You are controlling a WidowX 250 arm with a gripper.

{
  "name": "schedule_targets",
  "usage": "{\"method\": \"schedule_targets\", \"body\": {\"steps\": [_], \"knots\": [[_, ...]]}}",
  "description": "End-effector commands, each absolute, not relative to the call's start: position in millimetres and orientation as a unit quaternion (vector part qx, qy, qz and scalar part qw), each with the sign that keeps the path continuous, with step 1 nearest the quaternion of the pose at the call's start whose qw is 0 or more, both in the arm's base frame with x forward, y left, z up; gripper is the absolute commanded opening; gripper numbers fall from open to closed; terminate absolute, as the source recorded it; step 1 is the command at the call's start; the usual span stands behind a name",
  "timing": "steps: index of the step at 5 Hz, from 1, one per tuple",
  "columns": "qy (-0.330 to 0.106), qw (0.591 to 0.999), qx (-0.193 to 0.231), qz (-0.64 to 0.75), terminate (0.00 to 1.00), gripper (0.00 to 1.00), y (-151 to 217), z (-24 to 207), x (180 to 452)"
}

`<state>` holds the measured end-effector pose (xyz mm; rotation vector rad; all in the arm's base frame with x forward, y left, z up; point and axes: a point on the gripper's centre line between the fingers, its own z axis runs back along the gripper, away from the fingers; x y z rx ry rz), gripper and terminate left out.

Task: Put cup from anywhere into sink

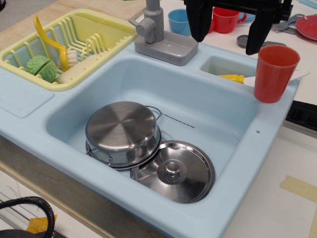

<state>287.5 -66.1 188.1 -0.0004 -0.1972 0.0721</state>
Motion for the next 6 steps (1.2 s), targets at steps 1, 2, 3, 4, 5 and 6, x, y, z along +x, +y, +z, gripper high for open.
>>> {"method": "schedule_targets", "body": {"steps": [1,2,3,4,5,6], "knots": [[-0.098,0.994,0.000,0.036,0.00,1.00,-66,188,288],[-0.102,0.994,0.000,0.030,0.00,1.00,-68,197,295],[-0.110,0.994,0.000,0.026,0.00,1.00,-66,198,300],[-0.114,0.993,-0.001,0.021,0.00,1.00,-67,199,310],[-0.123,0.992,-0.008,0.025,0.00,1.00,-72,197,317],[-0.129,0.991,-0.015,0.031,0.00,1.00,-80,194,320]]}}
